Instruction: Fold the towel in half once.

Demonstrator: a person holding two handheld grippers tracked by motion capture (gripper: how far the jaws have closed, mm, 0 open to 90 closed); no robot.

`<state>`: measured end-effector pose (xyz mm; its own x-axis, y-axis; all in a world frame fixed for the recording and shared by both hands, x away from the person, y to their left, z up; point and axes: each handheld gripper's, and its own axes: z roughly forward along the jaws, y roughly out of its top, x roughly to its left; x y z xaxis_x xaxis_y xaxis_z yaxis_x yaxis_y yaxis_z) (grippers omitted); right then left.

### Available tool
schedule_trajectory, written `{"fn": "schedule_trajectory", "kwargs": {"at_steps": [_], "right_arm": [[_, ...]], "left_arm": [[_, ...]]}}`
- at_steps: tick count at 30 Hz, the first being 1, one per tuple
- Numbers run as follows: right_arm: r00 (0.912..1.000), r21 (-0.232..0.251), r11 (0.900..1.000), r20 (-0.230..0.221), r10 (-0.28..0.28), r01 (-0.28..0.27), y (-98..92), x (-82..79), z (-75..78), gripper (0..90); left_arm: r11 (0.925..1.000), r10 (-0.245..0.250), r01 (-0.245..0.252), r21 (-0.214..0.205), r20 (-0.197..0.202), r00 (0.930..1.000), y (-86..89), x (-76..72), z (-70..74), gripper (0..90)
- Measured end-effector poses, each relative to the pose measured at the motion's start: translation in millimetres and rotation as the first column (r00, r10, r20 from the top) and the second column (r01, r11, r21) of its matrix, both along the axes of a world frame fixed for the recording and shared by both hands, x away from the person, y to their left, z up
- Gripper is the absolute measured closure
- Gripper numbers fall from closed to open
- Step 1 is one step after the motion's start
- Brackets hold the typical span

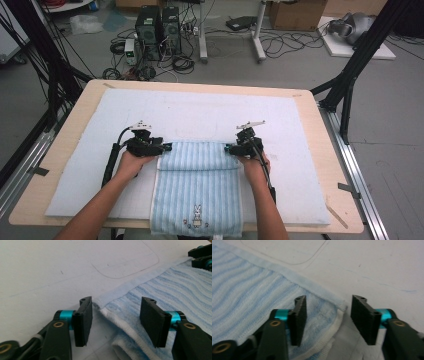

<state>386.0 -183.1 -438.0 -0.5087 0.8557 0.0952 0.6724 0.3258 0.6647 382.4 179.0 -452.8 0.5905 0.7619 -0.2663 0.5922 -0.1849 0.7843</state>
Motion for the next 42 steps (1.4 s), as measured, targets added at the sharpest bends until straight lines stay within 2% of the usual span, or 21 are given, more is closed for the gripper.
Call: {"fn": "schedule_trajectory", "kwargs": {"at_steps": [2,4,5,6,10,14,19,22,27,31,39,42], "right_arm": [[0.9995,-0.026,0.9993,0.014,0.028,-0.028,2.7,-0.2,0.8,64.3],[0.9983,-0.021,0.9982,0.011,0.057,-0.057,3.8,-0.6,1.0,78.7],[0.9971,-0.02,0.997,0.014,0.074,-0.074,3.8,-0.7,1.0,80.8],[0.9971,-0.024,0.9969,0.017,0.075,-0.074,4.2,-1.2,1.1,82.2],[0.998,0.01,0.9979,0.005,0.064,-0.064,0.2,-0.2,0.1,82.2],[0.9985,0.024,0.9983,0.016,0.053,-0.053,-2.1,-0.8,2.2,82.2],[0.9971,0.037,0.9975,0.05,0.058,-0.06,-4.3,-4.5,6.6,82.3],[0.9959,0.048,0.9968,0.067,0.061,-0.064,-6.8,-8.7,7.5,82.5],[0.9916,0.073,0.9945,0.111,0.066,-0.075,-13.1,-21.4,14.5,82.6],[0.9842,0.092,0.9914,0.159,0.078,-0.093,-20.1,-34.8,18.3,82.6],[0.9692,0.152,0.9799,0.228,0.093,-0.13,-30.5,-66.8,27.1,82.6],[0.9631,0.169,0.9743,0.248,0.104,-0.149,-33.9,-76.6,29.1,82.7]], "left_arm": [[0.9999,-0.004,0.004,0.012,0.005,1.0,-2.0,-0.6,-0.3,56.0],[0.9986,-0.052,0.052,0.01,-0.001,0.9986,-2.7,-1.1,-0.1,78.7],[0.9978,-0.065,0.065,-0.004,-0.002,0.9979,-3.1,-1.2,0.2,84.8],[0.9976,-0.069,0.069,-0.012,0.0,0.9976,-3.0,-1.3,0.4,85.8],[0.9951,-0.066,0.065,-0.074,-0.01,0.9978,1.2,0.2,0.7,86.1],[0.9911,-0.045,0.046,-0.125,0.009,0.999,7.3,1.1,5.1,86.1],[0.9861,-0.064,0.065,-0.153,0.014,0.9979,9.7,-0.2,8.3,86.1],[0.9825,-0.068,0.073,-0.172,0.032,0.9971,10.8,-3.0,13.5,86.1],[0.9788,-0.096,0.109,-0.174,0.082,0.992,10.5,-15.2,24.4,86.0],[0.9784,-0.124,0.142,-0.15,0.12,0.985,9.4,-28.7,27.0,86.0],[0.9645,-0.17,0.194,-0.179,0.143,0.9751,14.8,-51.6,30.1,85.8],[0.9617,-0.184,0.21,-0.177,0.151,0.9713,16.4,-60.3,30.7,85.8]]}}
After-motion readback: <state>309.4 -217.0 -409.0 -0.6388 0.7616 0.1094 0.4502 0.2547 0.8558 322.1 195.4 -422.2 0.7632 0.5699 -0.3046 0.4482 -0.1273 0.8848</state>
